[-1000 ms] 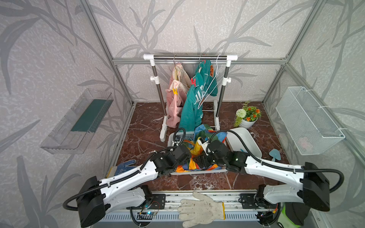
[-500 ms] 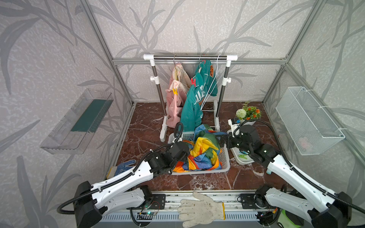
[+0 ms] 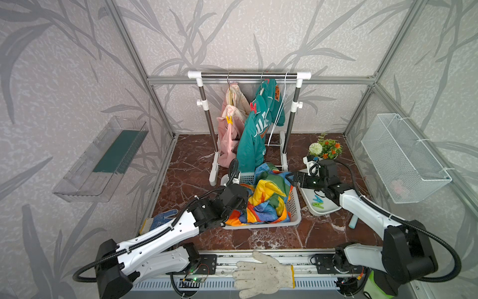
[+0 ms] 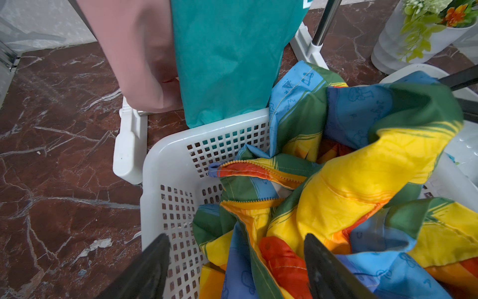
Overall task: Remove the clothespins securing jackets to the hanger
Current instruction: Adjust the jacket in the basket.
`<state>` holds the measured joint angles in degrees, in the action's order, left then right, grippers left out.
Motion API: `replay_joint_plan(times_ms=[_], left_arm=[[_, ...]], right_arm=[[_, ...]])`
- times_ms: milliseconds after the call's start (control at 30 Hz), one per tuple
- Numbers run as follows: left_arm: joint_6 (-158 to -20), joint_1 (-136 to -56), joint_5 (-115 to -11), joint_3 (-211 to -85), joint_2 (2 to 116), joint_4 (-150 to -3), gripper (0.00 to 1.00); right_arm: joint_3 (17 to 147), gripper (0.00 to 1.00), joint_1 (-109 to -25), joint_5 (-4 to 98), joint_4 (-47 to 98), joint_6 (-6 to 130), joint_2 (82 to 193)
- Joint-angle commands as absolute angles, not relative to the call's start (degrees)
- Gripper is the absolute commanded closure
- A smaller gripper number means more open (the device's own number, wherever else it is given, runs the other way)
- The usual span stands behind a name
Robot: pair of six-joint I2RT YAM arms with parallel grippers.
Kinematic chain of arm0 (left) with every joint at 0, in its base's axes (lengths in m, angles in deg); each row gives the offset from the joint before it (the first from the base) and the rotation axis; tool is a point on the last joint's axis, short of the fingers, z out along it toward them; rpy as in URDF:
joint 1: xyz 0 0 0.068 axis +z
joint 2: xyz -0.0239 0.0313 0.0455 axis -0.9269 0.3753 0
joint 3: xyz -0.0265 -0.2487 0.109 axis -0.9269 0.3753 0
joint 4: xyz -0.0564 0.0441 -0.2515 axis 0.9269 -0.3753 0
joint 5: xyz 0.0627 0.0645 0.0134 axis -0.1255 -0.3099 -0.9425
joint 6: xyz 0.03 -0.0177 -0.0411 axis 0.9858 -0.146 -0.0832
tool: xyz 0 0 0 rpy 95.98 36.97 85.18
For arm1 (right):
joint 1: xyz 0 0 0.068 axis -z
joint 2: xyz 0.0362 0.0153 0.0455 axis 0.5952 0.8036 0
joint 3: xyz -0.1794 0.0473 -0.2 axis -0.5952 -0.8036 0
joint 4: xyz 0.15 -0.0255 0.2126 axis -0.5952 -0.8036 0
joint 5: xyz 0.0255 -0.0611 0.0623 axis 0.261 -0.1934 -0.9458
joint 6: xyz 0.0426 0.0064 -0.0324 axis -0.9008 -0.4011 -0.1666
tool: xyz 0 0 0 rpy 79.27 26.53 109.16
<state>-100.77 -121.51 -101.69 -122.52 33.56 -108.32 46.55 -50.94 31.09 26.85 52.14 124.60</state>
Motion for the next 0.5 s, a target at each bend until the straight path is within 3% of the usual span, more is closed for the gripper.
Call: replay_joint_plan(times_ms=[0,133,233,467], left_arm=[[-100.1,-121.5,-103.4,-123.9,32.2,-108.0,0.20],[-100.3,-121.5,-104.3,-123.5,31.6,-108.2,0.20],[-100.6,-121.5,-105.5,-123.4,31.0,-108.5,0.20],[-99.3,-121.4,-109.3,-123.7,28.6,-110.1,0.20]], right_arm=[[46.2,0.07,-50.9,23.9,37.9,48.6,126.4],[46.4,0.42,-52.2,22.3,38.1,49.7,125.7],[47.2,0.61,-55.1,22.8,34.3,53.2,123.0],[48.5,0.88,-66.2,24.1,24.8,57.7,117.4]])
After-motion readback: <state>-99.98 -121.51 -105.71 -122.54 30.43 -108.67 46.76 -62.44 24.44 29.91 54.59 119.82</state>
